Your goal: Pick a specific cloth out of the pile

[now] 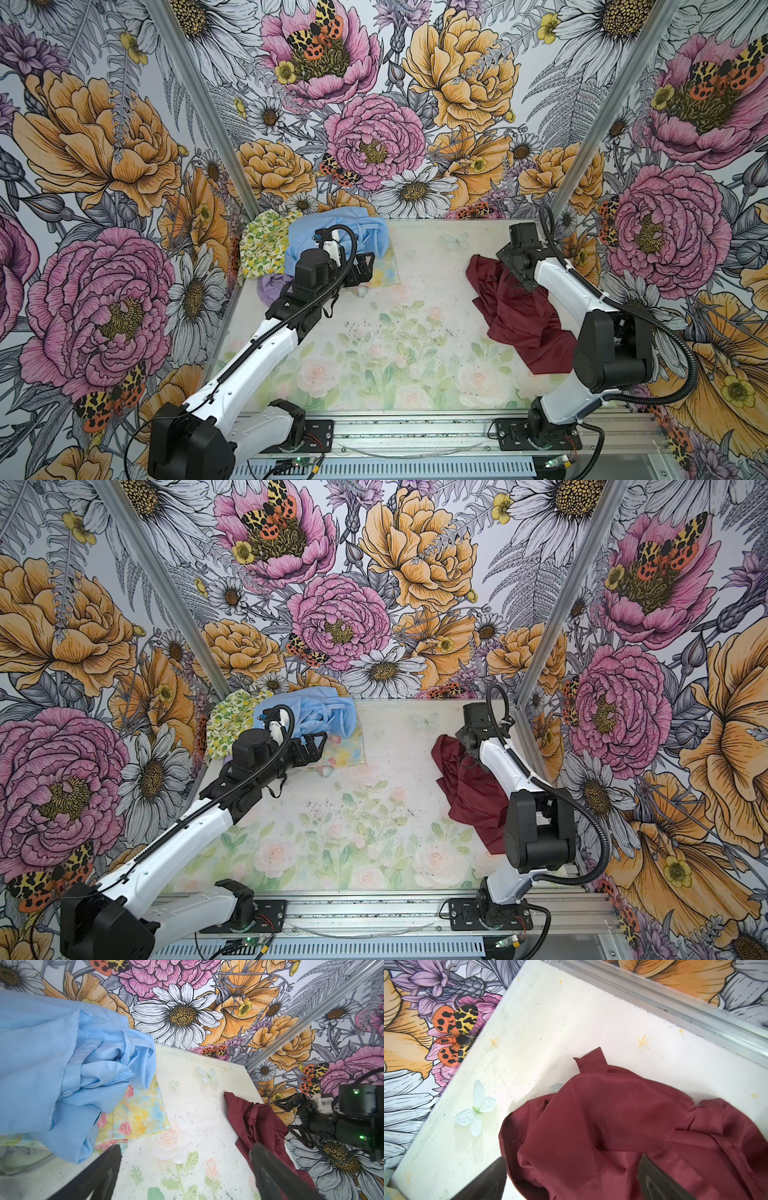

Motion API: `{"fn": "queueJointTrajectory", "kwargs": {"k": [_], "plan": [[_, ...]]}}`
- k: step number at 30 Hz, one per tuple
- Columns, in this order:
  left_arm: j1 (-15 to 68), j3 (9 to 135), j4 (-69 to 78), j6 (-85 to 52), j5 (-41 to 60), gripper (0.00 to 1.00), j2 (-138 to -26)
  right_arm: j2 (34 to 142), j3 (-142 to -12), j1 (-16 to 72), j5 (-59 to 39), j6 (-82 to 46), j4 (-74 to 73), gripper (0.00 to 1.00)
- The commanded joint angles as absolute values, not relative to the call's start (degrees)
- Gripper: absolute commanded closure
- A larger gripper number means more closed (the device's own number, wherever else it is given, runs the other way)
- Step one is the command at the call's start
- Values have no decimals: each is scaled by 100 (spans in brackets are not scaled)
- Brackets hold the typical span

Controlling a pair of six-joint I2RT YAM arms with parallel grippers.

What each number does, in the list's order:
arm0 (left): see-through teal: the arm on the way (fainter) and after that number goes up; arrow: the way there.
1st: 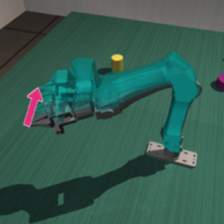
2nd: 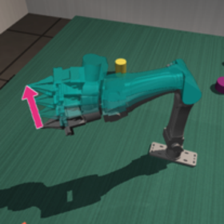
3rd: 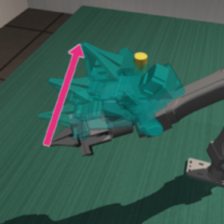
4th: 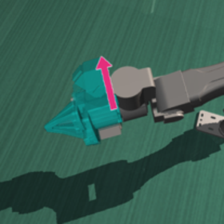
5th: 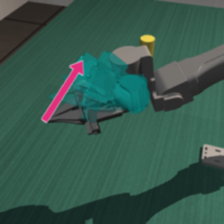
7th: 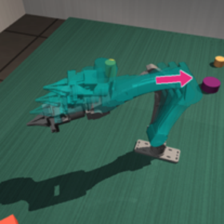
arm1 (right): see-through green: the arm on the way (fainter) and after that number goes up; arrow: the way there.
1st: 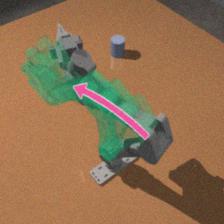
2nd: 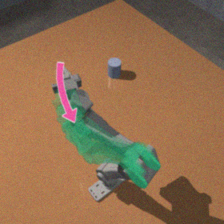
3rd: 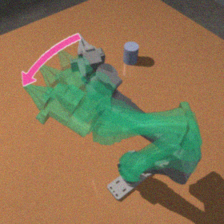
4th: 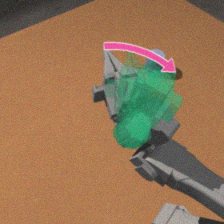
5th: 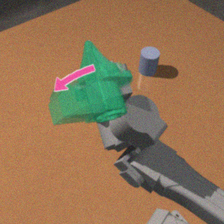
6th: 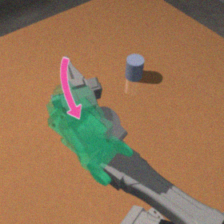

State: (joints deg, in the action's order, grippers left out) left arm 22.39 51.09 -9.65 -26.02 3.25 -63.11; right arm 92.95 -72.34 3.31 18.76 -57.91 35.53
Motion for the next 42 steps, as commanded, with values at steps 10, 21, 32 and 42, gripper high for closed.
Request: {"fn": "queueJointTrajectory", "kwargs": {"k": [10,21,32,42], "plan": [[1557,5306,-1863,-1641,-369,1,-5637,7691,-6802,581,2366,-3240,2503,1],[541,4571,-754,-1086,-659,1,-5530,6356,-4280,588,1788,-1248,-905,1],[104,3762,784,-717,-1056,1,-6662,6694,-2661,504,1349,-507,-3091,1],[-203,2533,3368,-455,-833,1,-7830,7924,-2128,369,1377,-182,-4520,1]]}}
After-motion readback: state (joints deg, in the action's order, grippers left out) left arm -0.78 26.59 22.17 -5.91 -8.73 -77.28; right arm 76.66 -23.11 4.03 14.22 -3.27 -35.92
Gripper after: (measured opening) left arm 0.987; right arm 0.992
